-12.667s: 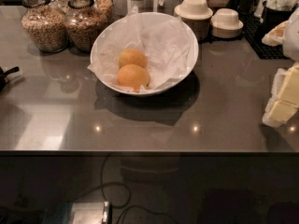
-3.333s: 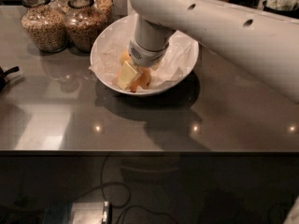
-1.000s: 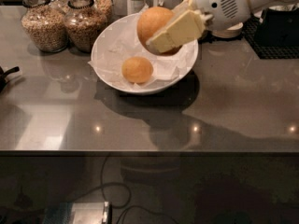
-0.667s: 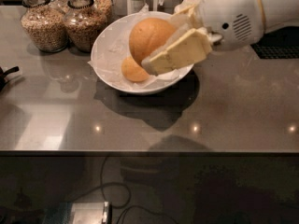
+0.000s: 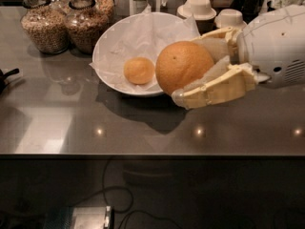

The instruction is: Pick orange from white bowl

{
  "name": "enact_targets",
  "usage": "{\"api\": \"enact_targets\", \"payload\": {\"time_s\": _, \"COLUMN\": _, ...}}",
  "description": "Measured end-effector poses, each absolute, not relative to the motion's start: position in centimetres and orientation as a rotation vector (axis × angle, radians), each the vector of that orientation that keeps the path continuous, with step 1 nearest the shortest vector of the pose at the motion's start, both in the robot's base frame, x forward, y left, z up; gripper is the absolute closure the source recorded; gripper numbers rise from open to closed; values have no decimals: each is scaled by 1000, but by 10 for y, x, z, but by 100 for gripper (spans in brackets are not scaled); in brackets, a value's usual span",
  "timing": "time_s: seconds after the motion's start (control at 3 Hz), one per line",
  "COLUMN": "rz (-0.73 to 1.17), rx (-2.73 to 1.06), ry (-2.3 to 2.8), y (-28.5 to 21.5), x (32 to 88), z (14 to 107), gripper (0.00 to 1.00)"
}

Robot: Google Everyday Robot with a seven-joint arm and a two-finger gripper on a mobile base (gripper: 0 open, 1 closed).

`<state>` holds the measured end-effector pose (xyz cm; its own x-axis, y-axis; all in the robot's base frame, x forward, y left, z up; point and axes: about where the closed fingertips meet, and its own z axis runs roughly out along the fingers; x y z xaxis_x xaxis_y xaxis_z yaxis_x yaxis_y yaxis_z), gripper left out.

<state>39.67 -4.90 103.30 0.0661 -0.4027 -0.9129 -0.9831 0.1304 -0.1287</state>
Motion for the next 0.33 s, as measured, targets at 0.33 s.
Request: {"api": "enact_targets", "payload": {"time_s": 0.33, "rz": 796, "rx": -1424, "ry": 1490, "y": -49, "x": 397, "z": 1033, "gripper": 100}}
